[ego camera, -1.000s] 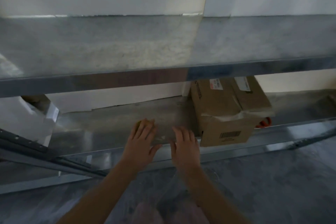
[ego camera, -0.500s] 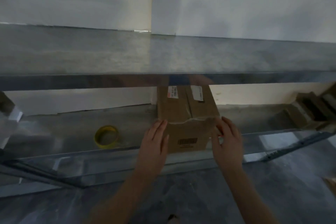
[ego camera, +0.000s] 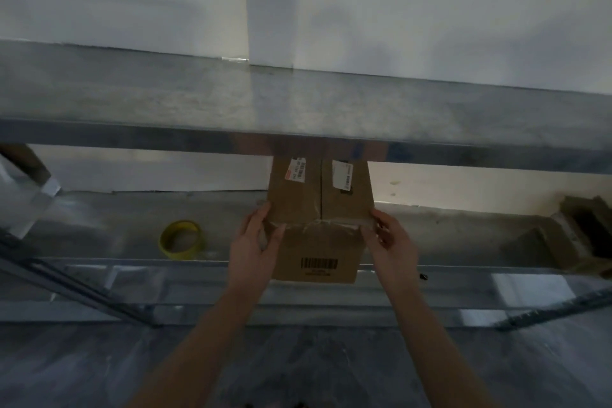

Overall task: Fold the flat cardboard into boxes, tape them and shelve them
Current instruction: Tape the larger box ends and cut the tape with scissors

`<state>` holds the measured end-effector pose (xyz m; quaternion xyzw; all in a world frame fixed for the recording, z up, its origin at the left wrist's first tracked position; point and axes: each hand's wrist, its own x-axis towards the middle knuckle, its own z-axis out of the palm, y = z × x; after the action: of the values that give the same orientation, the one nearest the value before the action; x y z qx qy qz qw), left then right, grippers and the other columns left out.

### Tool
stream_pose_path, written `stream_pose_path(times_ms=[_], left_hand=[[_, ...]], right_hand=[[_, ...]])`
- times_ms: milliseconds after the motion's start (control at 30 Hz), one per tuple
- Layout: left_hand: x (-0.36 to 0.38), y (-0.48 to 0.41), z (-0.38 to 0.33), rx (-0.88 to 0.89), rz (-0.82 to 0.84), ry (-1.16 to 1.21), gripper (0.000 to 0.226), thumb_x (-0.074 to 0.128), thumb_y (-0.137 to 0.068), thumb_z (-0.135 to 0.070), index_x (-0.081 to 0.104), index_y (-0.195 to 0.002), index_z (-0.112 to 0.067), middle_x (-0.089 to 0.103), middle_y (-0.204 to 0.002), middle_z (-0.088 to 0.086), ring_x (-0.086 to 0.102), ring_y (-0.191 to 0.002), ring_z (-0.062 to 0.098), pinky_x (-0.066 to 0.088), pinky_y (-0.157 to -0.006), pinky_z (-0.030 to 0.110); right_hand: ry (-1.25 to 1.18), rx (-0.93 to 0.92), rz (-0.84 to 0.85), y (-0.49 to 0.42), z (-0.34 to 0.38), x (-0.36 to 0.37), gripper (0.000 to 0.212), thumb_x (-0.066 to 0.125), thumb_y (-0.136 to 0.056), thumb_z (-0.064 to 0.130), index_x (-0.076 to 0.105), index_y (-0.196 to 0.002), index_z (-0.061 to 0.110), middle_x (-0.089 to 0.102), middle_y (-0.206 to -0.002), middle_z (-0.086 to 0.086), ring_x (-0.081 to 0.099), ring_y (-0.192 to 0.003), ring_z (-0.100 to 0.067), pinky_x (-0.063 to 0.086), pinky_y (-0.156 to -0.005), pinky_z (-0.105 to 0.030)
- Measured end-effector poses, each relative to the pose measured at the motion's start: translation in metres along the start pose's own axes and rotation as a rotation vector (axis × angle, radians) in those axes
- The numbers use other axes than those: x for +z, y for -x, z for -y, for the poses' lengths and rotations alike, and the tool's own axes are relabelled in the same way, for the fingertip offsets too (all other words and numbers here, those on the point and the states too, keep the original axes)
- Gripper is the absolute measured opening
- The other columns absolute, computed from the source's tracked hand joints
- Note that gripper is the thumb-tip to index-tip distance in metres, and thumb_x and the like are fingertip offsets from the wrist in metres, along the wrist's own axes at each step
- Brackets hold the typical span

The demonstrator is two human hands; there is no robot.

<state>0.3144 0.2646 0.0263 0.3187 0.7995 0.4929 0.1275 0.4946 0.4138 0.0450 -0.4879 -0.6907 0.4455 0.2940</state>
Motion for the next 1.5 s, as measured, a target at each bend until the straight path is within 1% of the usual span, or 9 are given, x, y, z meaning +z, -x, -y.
stream_pose_path(times_ms=[167,267,667,900,1000,1100,1300,1400,1500], left_hand=[[-0.009,-0.023,0.002,0.102,0.055,-0.185,0.043,0.063,-0.089,-0.039,0.052,-0.13,-0.03,0.039,-0.119,-0.01,0.05,-0.101,0.007,0.05,-0.097,0.032],[-0.008,-0.023,0.007,0.195,0.063,-0.236,0.047,0.061,-0.086,-0.048,0.051,-0.127,-0.027,0.036,-0.13,-0.007,0.047,-0.104,0.007,0.049,-0.098,0.033],[0.031,-0.018,-0.012,0.085,-0.093,-0.255,0.073,0.066,-0.065,-0.069,0.037,-0.121,-0.033,0.03,-0.137,-0.004,0.034,-0.122,0.023,0.039,-0.098,0.039],[0.024,-0.017,-0.013,0.083,-0.031,-0.169,0.069,0.075,-0.073,-0.049,0.037,-0.128,-0.033,0.027,-0.138,-0.009,0.034,-0.125,0.018,0.033,-0.102,0.031],[-0.01,-0.031,0.001,0.174,0.198,-0.092,0.065,0.08,-0.075,-0.026,0.045,-0.129,-0.035,0.025,-0.137,-0.017,0.041,-0.116,0.001,0.042,-0.098,0.018],[-0.044,-0.05,0.009,0.264,0.521,-0.121,0.068,0.078,-0.076,-0.008,0.047,-0.129,-0.038,0.023,-0.14,-0.019,0.036,-0.12,-0.012,0.044,-0.09,0.005],[-0.052,-0.073,0.005,0.245,0.571,-0.104,0.062,0.079,-0.073,-0.01,0.055,-0.125,-0.032,0.035,-0.139,-0.011,0.042,-0.128,0.008,0.052,-0.096,0.032],[-0.058,-0.074,0.011,0.218,0.697,-0.053,0.075,0.078,-0.066,-0.024,0.047,-0.132,-0.039,0.028,-0.144,-0.022,0.036,-0.132,0.001,0.048,-0.1,0.025],[-0.051,-0.072,0.012,0.33,0.504,-0.162,0.067,0.078,-0.072,-0.018,0.05,-0.131,-0.034,0.038,-0.142,-0.016,0.039,-0.128,-0.001,0.039,-0.106,0.019]], right_hand=[[0.203,-0.109,0.0,-0.006,0.0,-0.001,0.037,0.066,-0.09,0.035,0.059,-0.125,0.029,0.063,-0.124,0.005,0.063,-0.103,-0.009,0.051,-0.083,-0.017],[0.273,-0.14,0.027,-0.003,-0.006,0.0,0.048,0.067,-0.085,0.046,0.05,-0.129,0.033,0.052,-0.137,0.001,0.055,-0.117,-0.016,0.052,-0.098,-0.039],[0.269,-0.096,-0.137,0.007,0.002,0.039,0.085,0.073,-0.071,0.064,0.031,-0.135,0.027,0.036,-0.141,-0.004,0.047,-0.124,-0.024,0.05,-0.098,-0.045],[0.189,-0.085,-0.063,0.007,0.0,0.028,0.075,0.076,-0.075,0.053,0.037,-0.135,0.03,0.038,-0.141,0.0,0.047,-0.12,-0.016,0.051,-0.094,-0.036],[0.024,-0.099,0.173,-0.007,-0.006,-0.011,0.053,0.077,-0.082,0.024,0.051,-0.126,0.04,0.049,-0.13,0.015,0.051,-0.119,-0.01,0.053,-0.09,-0.023],[0.078,-0.114,0.364,-0.022,-0.008,-0.048,0.063,0.066,-0.087,-0.002,0.056,-0.117,0.052,0.053,-0.12,0.029,0.058,-0.11,0.0,0.052,-0.088,-0.016],[0.181,-0.195,0.322,-0.037,0.004,-0.045,0.038,0.077,-0.081,0.018,0.064,-0.105,0.044,0.06,-0.105,0.031,0.059,-0.089,0.02,0.042,-0.076,0.002],[0.181,-0.196,0.255,-0.037,0.002,-0.04,0.034,0.079,-0.079,0.022,0.065,-0.1,0.045,0.059,-0.102,0.034,0.057,-0.088,0.024,0.039,-0.07,0.005],[0.166,-0.186,0.211,-0.033,-0.001,-0.035,0.036,0.079,-0.08,0.021,0.064,-0.1,0.047,0.059,-0.101,0.034,0.056,-0.088,0.025,0.038,-0.069,0.006]])
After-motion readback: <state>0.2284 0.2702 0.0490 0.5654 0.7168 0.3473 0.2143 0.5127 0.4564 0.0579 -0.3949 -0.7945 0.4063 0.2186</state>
